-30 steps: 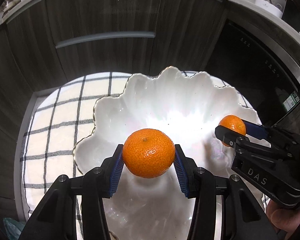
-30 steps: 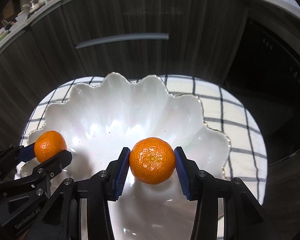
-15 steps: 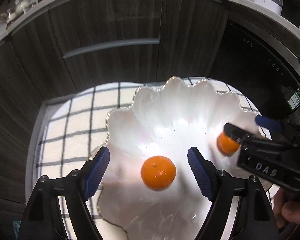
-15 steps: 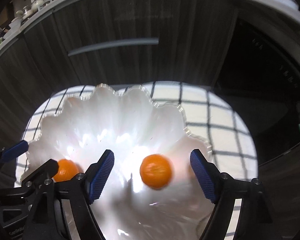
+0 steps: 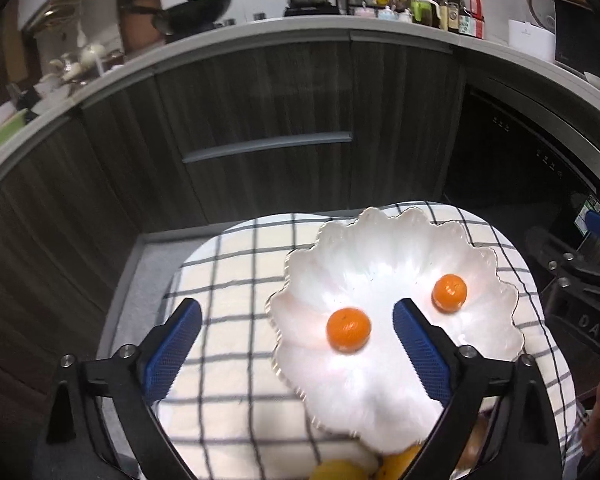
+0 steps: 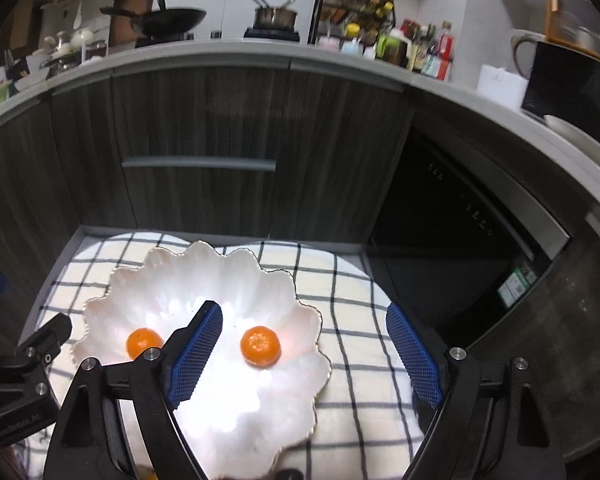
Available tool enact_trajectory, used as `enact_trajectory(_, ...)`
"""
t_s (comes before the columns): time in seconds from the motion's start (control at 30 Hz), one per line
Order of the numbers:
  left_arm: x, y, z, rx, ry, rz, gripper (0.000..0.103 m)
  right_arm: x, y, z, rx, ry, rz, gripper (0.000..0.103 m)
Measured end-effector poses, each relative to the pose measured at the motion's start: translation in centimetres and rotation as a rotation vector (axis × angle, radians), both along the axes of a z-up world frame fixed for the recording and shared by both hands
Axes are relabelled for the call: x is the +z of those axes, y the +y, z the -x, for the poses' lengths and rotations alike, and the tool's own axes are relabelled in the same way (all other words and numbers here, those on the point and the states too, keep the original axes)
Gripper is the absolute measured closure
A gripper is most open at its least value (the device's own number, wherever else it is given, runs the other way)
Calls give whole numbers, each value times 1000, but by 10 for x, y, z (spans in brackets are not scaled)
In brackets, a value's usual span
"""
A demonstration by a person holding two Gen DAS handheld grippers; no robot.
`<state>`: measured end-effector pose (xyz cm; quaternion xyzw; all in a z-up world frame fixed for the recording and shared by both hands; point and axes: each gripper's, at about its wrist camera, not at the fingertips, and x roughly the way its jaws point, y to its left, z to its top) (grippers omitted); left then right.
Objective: Organize fruits
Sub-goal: 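Withdraw both tools from the bowl toward the remaining fruits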
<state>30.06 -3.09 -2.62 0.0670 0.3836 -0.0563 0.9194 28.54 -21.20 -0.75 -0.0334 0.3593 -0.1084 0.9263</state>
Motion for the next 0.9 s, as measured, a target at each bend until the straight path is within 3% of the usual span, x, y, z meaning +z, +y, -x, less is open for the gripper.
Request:
enact_trajectory(0.37,5,27,77,42,-32,24,2,11,25,70,28,-61,-37,18)
enact_trajectory(0.9,-14,32,147,46,-74,-4,1,-14,32,139,18,-43,-75,18)
